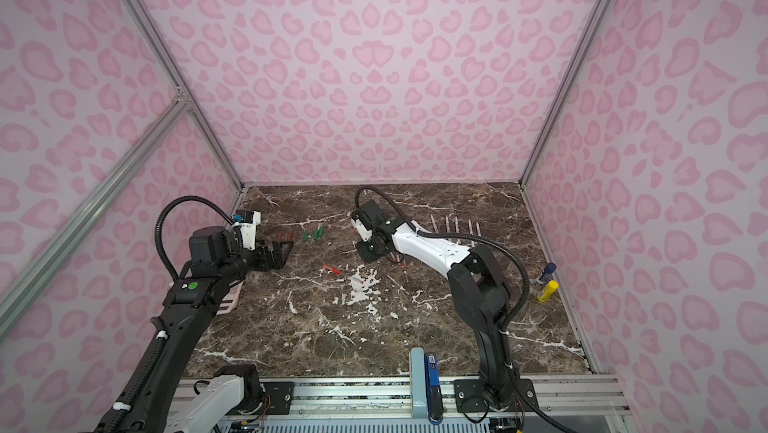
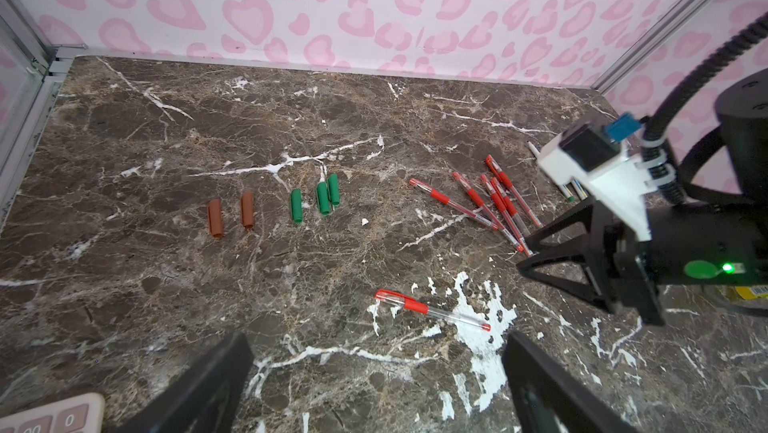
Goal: Open the pen caps
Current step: 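Move the right gripper to the loose red pen and grasp it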
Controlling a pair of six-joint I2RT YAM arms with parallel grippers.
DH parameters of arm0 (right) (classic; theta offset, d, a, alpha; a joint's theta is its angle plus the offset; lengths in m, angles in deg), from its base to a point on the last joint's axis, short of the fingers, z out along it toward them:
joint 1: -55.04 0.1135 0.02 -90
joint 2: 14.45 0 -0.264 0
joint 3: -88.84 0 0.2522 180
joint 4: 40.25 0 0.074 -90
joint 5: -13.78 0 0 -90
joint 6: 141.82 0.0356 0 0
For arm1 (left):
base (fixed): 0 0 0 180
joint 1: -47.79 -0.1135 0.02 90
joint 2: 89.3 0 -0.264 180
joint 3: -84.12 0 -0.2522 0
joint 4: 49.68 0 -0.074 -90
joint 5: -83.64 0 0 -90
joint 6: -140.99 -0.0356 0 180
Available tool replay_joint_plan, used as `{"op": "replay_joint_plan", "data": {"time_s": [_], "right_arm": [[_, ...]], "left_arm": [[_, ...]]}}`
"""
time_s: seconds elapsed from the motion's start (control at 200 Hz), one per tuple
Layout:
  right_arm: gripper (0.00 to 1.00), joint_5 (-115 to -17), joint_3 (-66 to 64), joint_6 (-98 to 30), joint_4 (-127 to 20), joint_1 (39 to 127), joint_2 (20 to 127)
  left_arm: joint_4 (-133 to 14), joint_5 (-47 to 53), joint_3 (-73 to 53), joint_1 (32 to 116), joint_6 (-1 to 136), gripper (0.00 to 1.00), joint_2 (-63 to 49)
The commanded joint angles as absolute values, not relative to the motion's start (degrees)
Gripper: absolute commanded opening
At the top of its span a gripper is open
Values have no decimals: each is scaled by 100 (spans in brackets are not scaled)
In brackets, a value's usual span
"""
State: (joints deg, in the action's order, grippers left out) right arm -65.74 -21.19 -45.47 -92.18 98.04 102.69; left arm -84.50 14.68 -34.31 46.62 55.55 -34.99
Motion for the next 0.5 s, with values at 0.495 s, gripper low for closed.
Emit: {"op": "replay_joint_plan", "data": {"time_s": [0.495], "right_arm": [[43,-6700,-4926,-5472,-11299,10372,12631]], "left_arm": [[-8367,1428,-3318,4611,5562,98,-3505]]}}
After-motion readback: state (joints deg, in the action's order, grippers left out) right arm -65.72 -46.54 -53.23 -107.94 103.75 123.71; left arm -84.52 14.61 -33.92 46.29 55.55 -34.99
